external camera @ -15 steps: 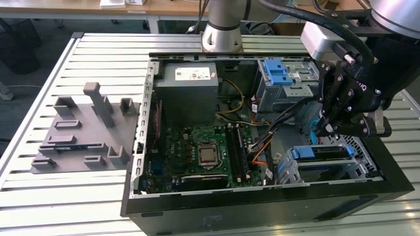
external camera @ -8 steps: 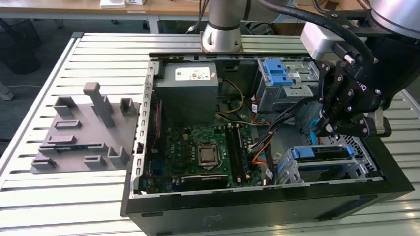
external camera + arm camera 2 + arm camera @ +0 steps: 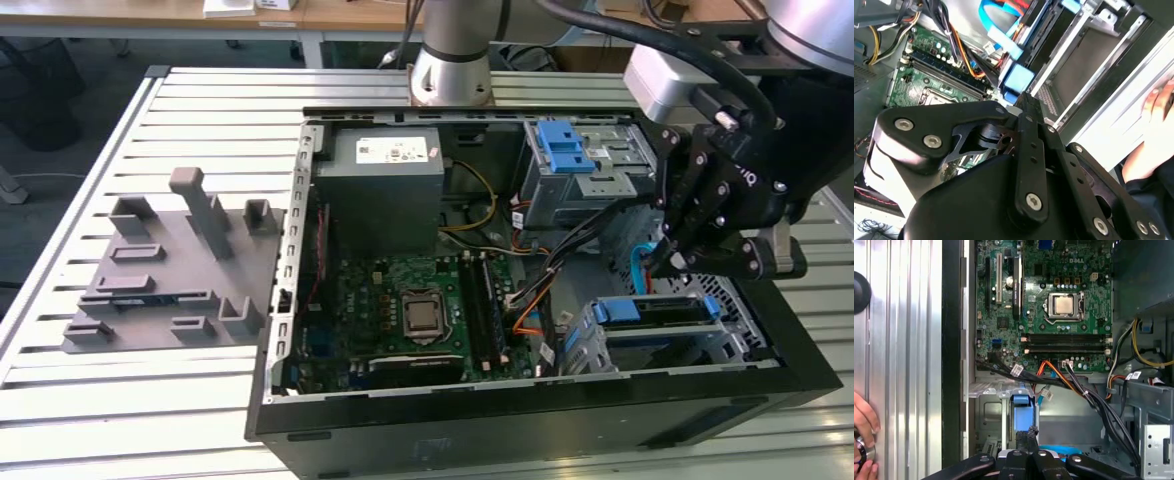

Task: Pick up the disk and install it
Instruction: 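Insert the first disk wire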

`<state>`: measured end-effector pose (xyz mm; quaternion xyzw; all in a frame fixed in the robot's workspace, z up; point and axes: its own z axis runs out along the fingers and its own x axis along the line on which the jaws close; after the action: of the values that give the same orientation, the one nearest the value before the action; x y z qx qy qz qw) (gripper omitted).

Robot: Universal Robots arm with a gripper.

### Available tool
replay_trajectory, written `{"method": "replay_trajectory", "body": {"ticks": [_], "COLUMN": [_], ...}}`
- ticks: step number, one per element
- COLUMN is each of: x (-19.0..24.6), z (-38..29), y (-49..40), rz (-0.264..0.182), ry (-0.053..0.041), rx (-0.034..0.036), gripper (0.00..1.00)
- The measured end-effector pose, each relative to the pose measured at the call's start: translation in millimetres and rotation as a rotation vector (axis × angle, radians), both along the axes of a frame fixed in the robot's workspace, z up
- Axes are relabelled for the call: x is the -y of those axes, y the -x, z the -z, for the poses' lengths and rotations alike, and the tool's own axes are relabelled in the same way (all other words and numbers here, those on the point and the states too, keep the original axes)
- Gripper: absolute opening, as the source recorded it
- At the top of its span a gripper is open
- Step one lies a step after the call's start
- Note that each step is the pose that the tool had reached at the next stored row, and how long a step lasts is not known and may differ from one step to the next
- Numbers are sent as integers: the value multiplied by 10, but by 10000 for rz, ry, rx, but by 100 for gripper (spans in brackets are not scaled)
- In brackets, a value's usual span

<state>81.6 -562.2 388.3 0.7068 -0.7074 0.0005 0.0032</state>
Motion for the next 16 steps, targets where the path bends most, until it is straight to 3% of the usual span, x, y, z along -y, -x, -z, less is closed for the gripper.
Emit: {"method": "replay_trajectory", "body": {"ticks": [9, 16], "x": [-4, -17], "z": [11, 18], "y": [-286, -433], "rz": [-1, -1], "ry": [0, 0], "rx": [-63, -65], "gripper": [11, 11]}}
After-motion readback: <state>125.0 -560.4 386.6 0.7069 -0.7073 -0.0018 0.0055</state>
